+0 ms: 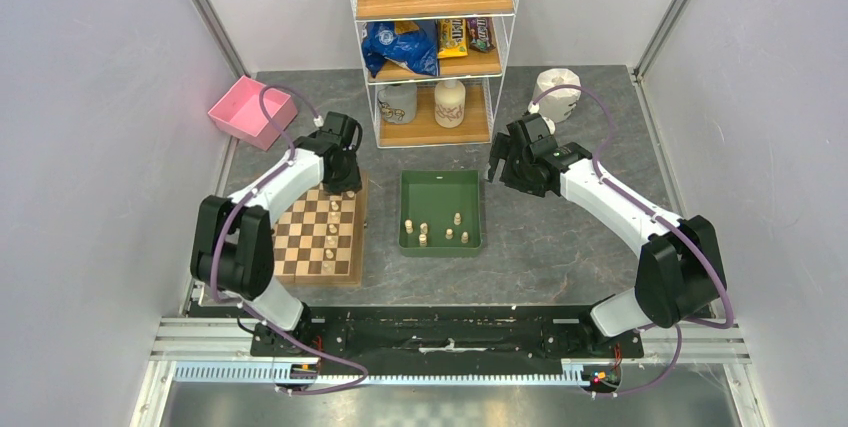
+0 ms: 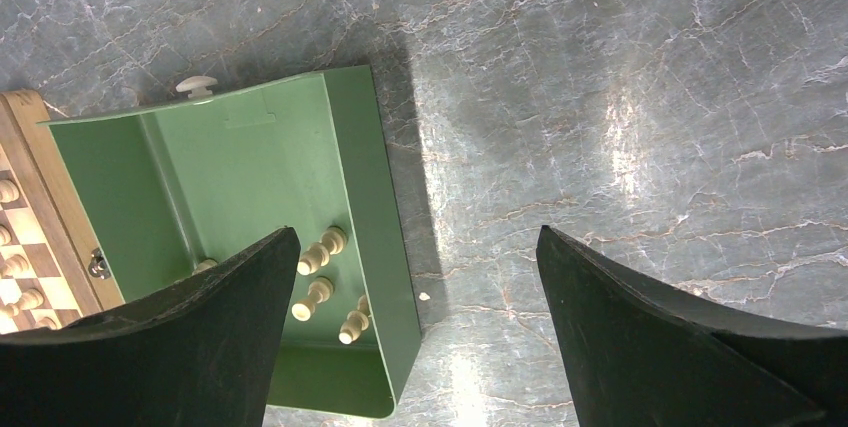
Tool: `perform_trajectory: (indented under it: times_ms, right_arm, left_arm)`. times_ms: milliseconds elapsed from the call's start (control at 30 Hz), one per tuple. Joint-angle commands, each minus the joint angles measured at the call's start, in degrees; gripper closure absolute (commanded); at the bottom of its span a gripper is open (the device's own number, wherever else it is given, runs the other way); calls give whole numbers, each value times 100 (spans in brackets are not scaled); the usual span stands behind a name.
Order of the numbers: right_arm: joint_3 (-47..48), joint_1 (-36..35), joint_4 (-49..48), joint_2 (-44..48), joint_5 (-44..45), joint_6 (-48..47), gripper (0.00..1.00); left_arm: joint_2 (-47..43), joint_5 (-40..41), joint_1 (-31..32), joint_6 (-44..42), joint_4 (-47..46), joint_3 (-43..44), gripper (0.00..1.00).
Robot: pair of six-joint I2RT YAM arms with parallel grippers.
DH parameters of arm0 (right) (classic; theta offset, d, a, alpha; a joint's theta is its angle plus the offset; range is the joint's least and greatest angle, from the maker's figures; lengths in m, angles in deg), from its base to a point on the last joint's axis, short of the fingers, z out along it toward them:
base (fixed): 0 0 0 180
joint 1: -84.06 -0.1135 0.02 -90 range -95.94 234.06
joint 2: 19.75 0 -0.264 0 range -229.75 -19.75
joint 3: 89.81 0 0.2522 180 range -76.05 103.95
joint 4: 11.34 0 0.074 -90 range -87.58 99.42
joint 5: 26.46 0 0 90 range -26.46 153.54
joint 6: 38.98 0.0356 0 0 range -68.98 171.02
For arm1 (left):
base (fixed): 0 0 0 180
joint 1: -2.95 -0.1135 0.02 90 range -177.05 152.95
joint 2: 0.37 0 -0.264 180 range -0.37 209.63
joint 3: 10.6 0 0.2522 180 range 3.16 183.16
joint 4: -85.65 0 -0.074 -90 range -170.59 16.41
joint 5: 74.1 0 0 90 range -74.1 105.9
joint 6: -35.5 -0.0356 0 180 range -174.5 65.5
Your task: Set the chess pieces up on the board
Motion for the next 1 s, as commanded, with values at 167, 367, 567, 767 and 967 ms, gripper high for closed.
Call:
perform_trajectory:
  times_ms: [167,367,567,767,967]
  right_arm:
    - [84,37,-131,10,37,-49,3]
    - [102,31,-141,-25,3,-31,3]
    - [73,33,-135,57,157,38,3]
    - [4,34,110,367,1009,312,3]
    - [-159,42,269,729,1696,539,3]
  left_arm:
    - [-1247,-222,-11,-165,75,362,44]
    - [-1494,-763,443,-189,-131,415,43]
    - [-822,-679,1702,-68,-395,722,27]
    - [251,-960,2557,103,-776,1182,13]
    - [1042,-995,2954,159,-791,1577,16]
